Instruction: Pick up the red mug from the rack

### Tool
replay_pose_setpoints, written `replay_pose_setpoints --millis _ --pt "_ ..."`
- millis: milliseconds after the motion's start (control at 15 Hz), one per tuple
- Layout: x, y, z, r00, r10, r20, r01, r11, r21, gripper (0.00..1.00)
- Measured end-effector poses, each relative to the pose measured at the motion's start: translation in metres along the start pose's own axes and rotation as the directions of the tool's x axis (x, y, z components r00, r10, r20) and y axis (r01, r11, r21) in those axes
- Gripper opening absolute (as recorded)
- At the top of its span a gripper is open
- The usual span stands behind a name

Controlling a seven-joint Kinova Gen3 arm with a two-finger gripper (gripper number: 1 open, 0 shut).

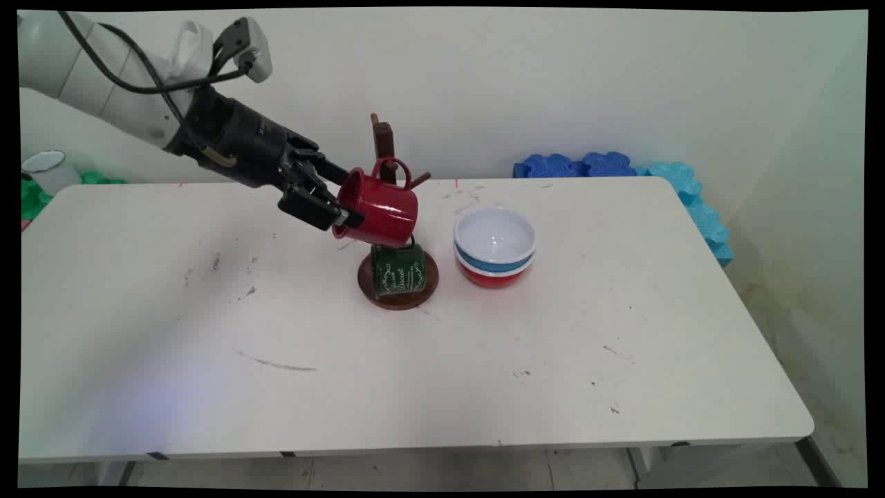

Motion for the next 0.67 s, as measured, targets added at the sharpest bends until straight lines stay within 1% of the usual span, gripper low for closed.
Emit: replay_pose_setpoints --millis 200,333,667 --pt "0.001 0.002 -0.002 1.0 -0.026 -0.003 0.026 1.0 0.0 1.0" --pt "0.002 0.003 -0.003 0.998 -0.058 -0.006 0.058 0.998 0.0 1.0" --pt "-0.004 0.011 -0.001 0.989 -0.147 -0.011 0.147 0.989 -0.008 1.0"
